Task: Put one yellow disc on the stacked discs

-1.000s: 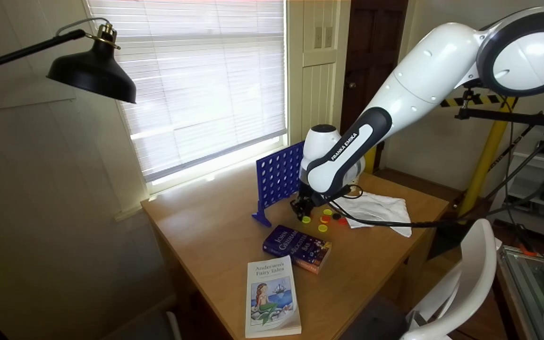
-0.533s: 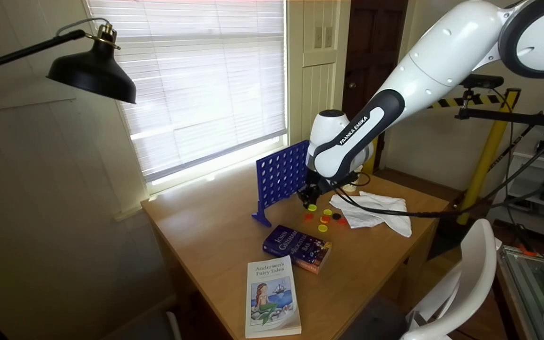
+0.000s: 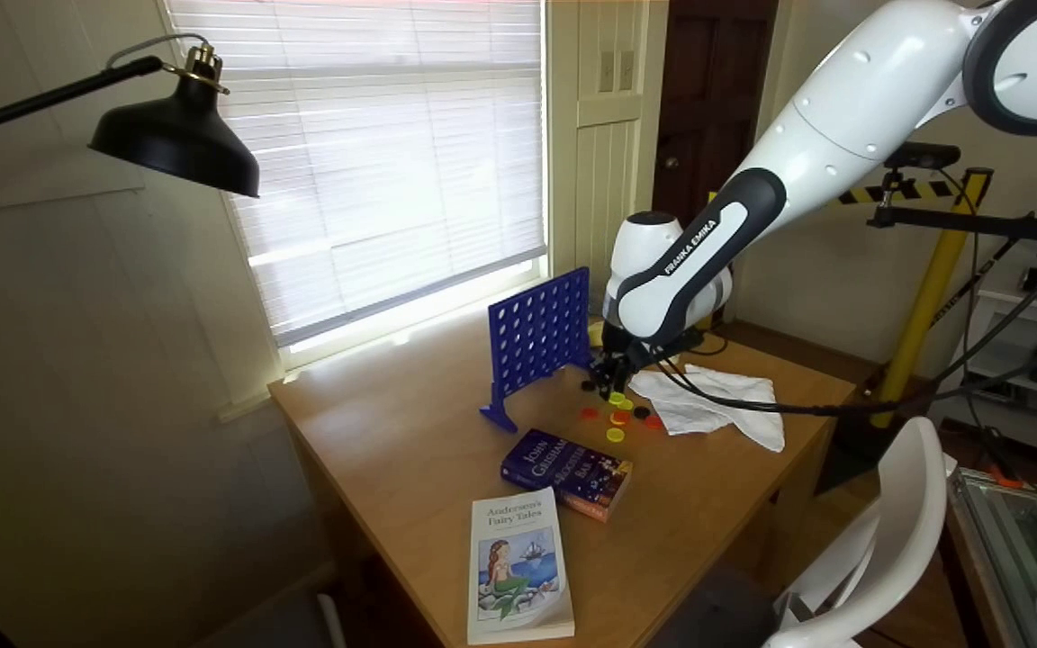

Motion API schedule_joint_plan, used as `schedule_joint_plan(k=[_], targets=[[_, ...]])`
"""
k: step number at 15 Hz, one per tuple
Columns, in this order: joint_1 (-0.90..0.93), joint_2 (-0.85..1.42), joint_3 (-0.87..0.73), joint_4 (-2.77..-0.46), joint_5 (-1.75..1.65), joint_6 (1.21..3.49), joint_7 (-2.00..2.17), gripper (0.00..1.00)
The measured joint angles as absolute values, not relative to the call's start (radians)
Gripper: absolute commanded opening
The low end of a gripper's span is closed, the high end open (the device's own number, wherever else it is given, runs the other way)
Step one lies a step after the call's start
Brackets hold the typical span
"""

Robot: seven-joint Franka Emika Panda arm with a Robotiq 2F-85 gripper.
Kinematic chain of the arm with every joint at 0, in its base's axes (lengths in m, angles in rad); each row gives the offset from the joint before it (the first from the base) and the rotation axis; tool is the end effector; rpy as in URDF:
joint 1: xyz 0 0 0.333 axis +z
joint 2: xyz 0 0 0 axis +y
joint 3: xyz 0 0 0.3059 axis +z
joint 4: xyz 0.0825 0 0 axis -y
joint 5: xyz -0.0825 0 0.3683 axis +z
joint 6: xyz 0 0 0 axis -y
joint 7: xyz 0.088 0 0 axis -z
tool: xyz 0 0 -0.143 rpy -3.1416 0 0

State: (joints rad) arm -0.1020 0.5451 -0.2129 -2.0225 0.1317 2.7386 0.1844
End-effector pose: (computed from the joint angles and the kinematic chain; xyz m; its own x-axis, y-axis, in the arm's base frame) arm 0.5804 -0.1922 0.1688 0.8235 -0.5341 0.1914 -0.5444 -0.8388 0.0016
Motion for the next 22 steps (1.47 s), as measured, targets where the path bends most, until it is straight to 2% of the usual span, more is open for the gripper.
schedule_joint_plan(k=[1, 5, 6, 22], targets=[[-0.106, 0.544, -0.21, -2.033, 0.132, 2.75, 0.182, 0.33], [-0.118, 0.541, -0.196, -2.056, 0.133, 2.775, 0.181, 0.33], [-0.119, 0.54, -0.196, -2.058, 0.133, 2.776, 0.181, 0.08], [-0.132, 0.57, -0.183, -2.059, 0.133, 2.798, 0.181, 0.08]])
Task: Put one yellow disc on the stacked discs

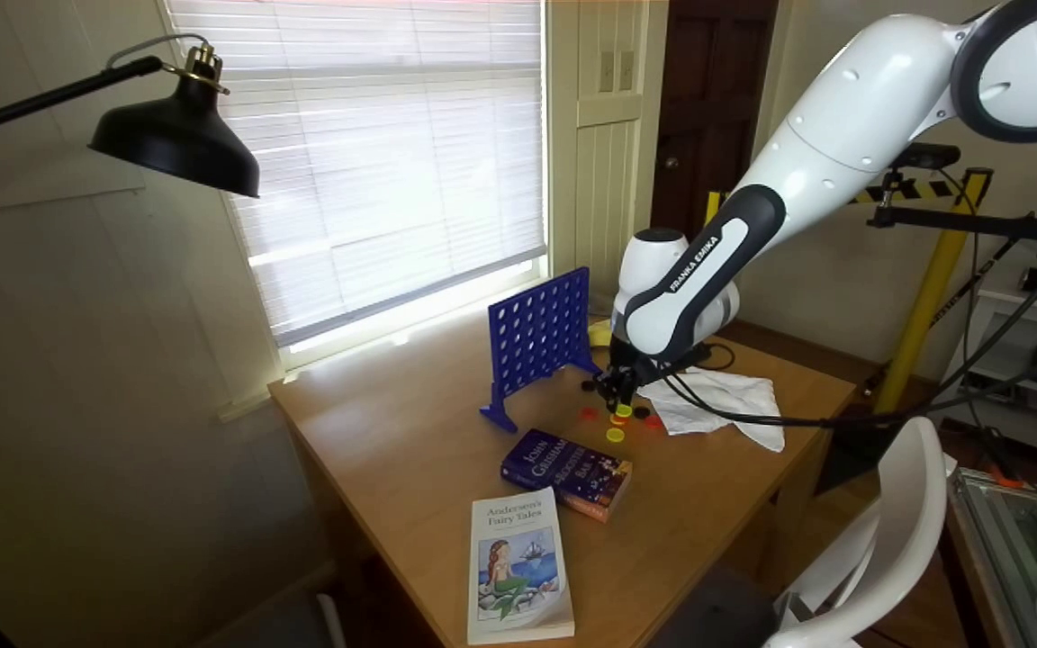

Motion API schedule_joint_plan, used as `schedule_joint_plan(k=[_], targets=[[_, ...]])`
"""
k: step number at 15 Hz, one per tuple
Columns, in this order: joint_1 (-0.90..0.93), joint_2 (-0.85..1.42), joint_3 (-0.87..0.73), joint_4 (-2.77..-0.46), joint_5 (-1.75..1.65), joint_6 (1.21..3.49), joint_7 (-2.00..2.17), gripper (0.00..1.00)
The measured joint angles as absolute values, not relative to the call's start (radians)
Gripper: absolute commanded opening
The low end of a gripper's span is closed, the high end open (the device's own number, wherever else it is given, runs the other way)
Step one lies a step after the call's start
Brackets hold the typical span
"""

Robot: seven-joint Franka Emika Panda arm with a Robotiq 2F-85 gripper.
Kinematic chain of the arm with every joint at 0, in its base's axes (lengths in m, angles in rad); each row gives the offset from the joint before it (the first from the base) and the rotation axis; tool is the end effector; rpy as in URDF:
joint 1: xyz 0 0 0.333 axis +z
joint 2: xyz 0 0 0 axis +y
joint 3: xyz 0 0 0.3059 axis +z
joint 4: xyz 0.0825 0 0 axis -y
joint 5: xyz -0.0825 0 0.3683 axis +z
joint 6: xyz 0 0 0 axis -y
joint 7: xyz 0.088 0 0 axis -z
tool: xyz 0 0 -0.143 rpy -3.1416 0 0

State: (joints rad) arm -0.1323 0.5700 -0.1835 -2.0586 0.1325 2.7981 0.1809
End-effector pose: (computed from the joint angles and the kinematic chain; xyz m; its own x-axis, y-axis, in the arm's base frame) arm 0.5681 -0.1920 0.1453 0.8217 -0.5386 0.1863 -0.5480 -0.8365 -0.0013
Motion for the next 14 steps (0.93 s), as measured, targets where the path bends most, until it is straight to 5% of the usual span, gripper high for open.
schedule_joint_plan(k=[10, 11, 12, 14], targets=[[-0.132, 0.591, -0.183, -2.054, 0.132, 2.831, 0.172, 0.08], [-0.132, 0.593, -0.183, -2.054, 0.132, 2.832, 0.171, 0.15], [-0.132, 0.594, -0.183, -2.054, 0.132, 2.833, 0.17, 0.58], [-0.132, 0.597, -0.183, -2.053, 0.132, 2.833, 0.169, 0.65]])
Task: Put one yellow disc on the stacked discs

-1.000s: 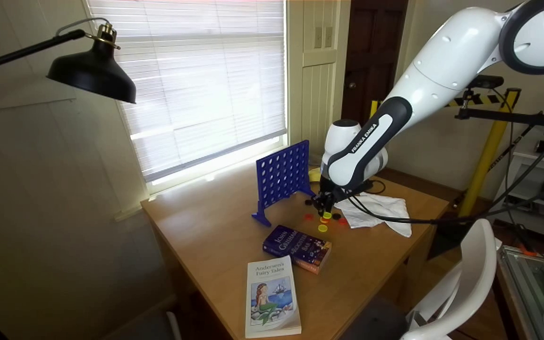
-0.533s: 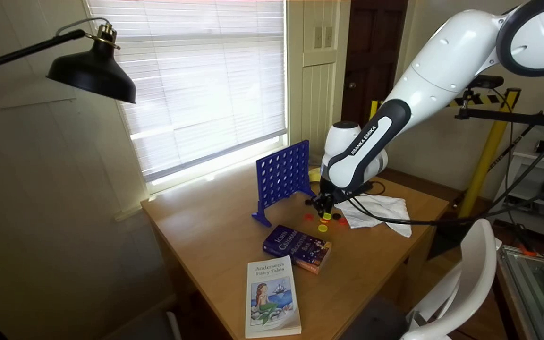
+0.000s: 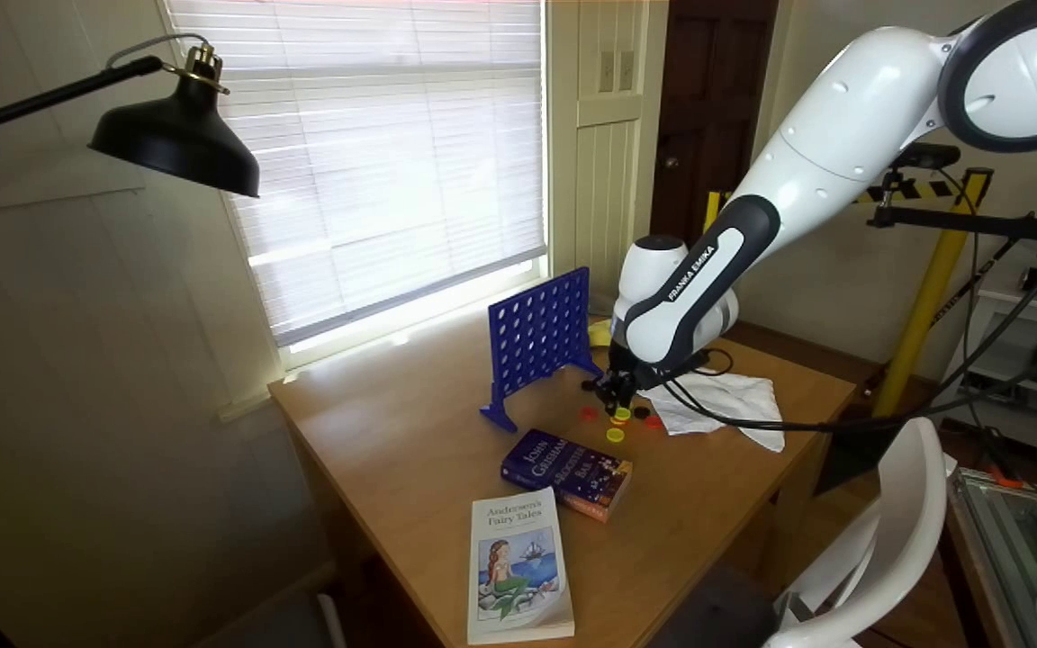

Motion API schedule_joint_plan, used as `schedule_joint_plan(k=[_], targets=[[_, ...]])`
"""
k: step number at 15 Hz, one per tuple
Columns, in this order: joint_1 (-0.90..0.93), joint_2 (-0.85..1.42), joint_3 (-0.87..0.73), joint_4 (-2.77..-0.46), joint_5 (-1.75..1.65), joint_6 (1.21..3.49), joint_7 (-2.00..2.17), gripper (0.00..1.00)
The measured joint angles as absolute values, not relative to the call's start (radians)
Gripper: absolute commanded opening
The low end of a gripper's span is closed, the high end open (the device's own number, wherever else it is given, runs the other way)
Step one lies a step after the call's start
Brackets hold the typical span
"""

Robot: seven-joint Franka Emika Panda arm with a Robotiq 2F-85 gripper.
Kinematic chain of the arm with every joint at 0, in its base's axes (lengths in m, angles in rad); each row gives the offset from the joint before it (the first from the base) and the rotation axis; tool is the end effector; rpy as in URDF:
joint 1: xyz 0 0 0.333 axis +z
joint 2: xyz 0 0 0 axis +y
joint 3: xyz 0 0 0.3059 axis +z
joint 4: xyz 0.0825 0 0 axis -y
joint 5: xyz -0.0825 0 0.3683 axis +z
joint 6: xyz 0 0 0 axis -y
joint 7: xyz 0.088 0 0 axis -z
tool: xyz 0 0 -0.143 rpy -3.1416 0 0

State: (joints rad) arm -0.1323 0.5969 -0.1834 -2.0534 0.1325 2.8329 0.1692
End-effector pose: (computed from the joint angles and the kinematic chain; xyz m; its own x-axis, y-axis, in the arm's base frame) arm 0.5691 -0.1932 0.1353 0.8270 -0.5251 0.2009 -0.5369 -0.8437 0.0050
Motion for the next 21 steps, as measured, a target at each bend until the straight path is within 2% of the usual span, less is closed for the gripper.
schedule_joint_plan(k=[5, 11, 16, 21], targets=[[-0.132, 0.593, -0.181, -2.053, 0.132, 2.845, 0.165, 0.98], [-0.104, 0.532, -0.213, -2.073, 0.128, 2.803, 0.177, 1.0], [-0.044, 0.421, -0.294, -2.116, 0.023, 2.626, 0.26, 1.0], [-0.037, 0.349, -0.295, -2.136, -0.018, 2.521, 0.285, 1.0]])
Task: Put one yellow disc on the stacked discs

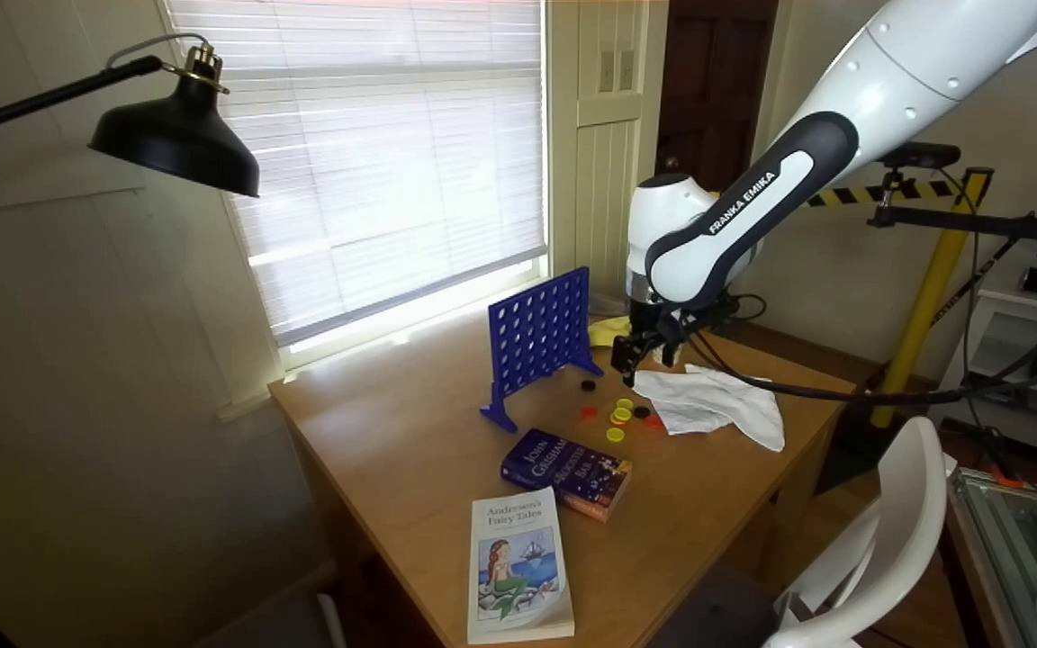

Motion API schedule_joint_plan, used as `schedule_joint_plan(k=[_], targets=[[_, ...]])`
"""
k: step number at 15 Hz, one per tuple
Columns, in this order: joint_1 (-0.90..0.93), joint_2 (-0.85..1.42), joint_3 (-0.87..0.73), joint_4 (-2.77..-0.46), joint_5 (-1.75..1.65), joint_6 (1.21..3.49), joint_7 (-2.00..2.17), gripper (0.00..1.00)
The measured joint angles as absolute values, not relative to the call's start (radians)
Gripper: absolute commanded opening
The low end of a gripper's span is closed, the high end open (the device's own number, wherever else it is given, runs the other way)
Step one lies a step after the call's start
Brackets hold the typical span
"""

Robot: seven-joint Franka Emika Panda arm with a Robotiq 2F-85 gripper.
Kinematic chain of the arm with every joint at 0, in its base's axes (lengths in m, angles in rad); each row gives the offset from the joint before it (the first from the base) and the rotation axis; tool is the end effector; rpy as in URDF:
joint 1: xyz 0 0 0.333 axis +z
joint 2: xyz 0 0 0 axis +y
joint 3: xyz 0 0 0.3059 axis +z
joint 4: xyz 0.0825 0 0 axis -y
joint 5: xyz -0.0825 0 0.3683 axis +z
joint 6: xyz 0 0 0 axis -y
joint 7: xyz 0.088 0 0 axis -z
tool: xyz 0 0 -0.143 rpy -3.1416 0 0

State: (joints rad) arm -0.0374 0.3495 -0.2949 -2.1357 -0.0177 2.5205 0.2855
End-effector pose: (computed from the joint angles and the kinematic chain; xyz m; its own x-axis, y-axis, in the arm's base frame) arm 0.5355 -0.1869 0.2194 0.8336 -0.5470 0.0767 -0.5522 -0.8285 0.0926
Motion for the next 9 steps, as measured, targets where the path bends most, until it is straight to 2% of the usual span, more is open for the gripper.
schedule_joint_plan(k=[9], targets=[[-0.089, 0.394, -0.206, -2.136, 0.078, 2.64, 0.286, 1.0]])
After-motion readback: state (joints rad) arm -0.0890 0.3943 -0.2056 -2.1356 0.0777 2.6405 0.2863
